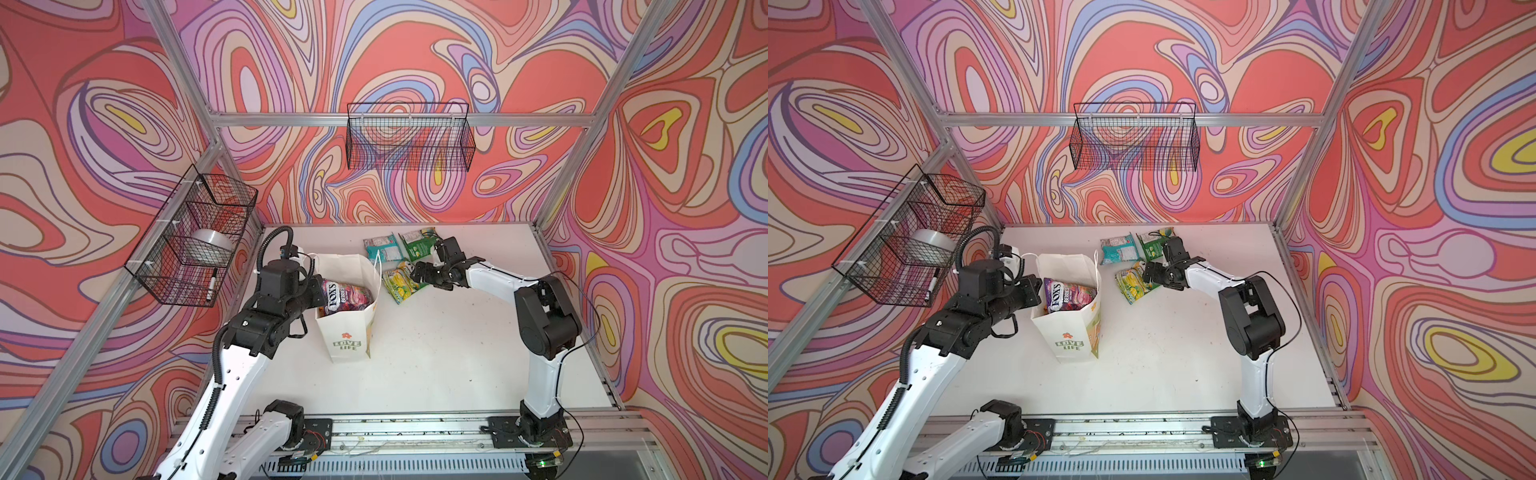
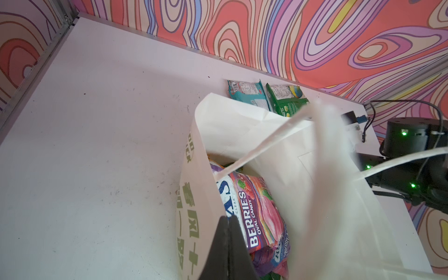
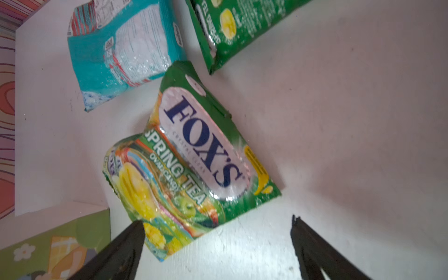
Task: Place the snacks into the paper bag
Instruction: Pick up the snack from the top-center of the table.
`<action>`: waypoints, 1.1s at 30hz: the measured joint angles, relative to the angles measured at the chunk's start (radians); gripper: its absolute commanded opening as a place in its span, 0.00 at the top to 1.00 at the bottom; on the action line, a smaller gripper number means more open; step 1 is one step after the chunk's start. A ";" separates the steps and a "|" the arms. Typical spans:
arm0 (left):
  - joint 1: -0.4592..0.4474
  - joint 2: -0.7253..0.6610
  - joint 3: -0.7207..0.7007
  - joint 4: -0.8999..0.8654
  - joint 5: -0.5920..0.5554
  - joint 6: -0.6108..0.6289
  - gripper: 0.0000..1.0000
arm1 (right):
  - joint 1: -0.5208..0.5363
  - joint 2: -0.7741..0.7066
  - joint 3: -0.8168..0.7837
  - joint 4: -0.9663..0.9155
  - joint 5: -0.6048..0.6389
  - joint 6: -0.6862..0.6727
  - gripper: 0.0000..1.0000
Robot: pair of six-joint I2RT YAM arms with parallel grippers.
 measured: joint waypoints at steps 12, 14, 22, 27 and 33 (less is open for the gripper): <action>0.000 0.000 0.000 0.000 0.005 0.000 1.00 | 0.002 0.160 0.143 0.010 -0.066 -0.058 0.01; 0.000 0.000 0.000 0.000 0.006 0.000 1.00 | 0.005 0.161 0.143 0.003 -0.061 -0.059 0.02; 0.000 0.000 0.000 0.000 0.007 0.000 1.00 | 0.042 0.156 0.132 -0.003 0.049 -0.057 0.06; 0.000 0.000 0.000 0.000 0.006 0.000 1.00 | 0.076 0.143 0.106 0.001 0.105 -0.047 0.14; 0.000 0.000 0.000 0.000 0.006 0.000 1.00 | 0.105 0.112 0.045 0.038 0.107 -0.008 0.32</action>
